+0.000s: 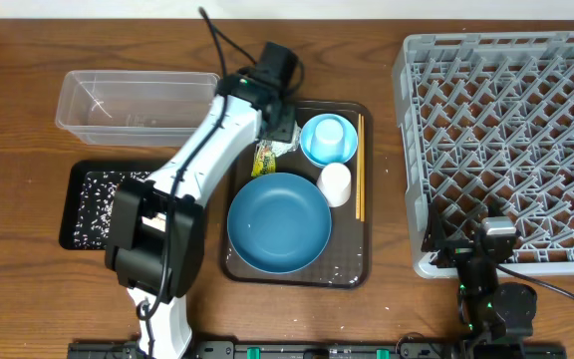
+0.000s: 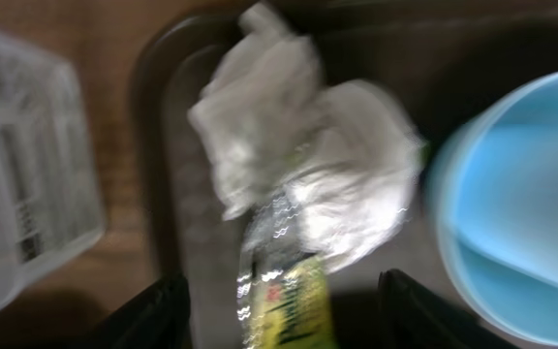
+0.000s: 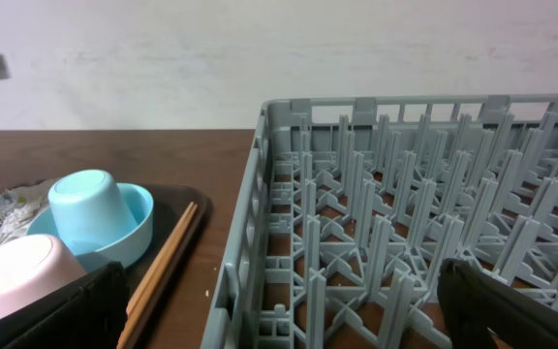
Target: Sort waste into correct bins and load items into the dishwasher rack
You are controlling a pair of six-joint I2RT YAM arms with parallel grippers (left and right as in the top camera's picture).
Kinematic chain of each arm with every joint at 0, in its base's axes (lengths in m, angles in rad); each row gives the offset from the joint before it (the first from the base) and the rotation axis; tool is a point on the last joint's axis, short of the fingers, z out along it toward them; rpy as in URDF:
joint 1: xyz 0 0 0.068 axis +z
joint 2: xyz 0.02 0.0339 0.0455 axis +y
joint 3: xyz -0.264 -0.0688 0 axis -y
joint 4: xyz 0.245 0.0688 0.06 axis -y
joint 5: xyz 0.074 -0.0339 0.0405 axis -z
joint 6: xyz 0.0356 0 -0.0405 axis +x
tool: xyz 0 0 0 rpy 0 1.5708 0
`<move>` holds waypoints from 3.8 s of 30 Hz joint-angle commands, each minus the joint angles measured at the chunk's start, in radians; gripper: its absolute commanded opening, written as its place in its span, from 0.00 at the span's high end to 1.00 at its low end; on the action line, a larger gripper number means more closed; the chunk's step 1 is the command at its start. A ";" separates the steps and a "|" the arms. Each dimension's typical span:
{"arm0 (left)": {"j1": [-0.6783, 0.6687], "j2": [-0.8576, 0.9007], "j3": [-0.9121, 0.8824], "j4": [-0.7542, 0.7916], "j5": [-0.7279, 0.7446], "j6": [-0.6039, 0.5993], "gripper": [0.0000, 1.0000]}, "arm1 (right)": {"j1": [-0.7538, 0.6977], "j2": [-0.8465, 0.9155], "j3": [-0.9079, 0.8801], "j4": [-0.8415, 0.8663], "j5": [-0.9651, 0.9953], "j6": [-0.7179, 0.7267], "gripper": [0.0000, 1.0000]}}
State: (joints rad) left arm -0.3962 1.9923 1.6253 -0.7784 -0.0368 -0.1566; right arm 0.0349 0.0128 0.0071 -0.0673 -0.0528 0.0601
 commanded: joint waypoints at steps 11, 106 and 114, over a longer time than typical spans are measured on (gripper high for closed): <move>0.058 0.041 -0.076 -0.034 0.127 0.013 0.40 | 0.003 -0.003 -0.002 -0.004 0.000 0.010 0.01; 0.363 -0.192 -0.149 0.293 -0.238 -0.675 0.93 | 0.003 -0.003 -0.002 -0.004 0.000 0.010 0.01; 0.363 -0.183 -0.149 0.238 -0.238 -0.748 0.92 | 0.003 -0.003 -0.002 -0.004 0.000 0.010 0.01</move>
State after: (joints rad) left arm -0.0345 1.7966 1.4651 -0.5262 -0.2649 -0.8448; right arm 0.0349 0.0128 0.0071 -0.0673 -0.0528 0.0601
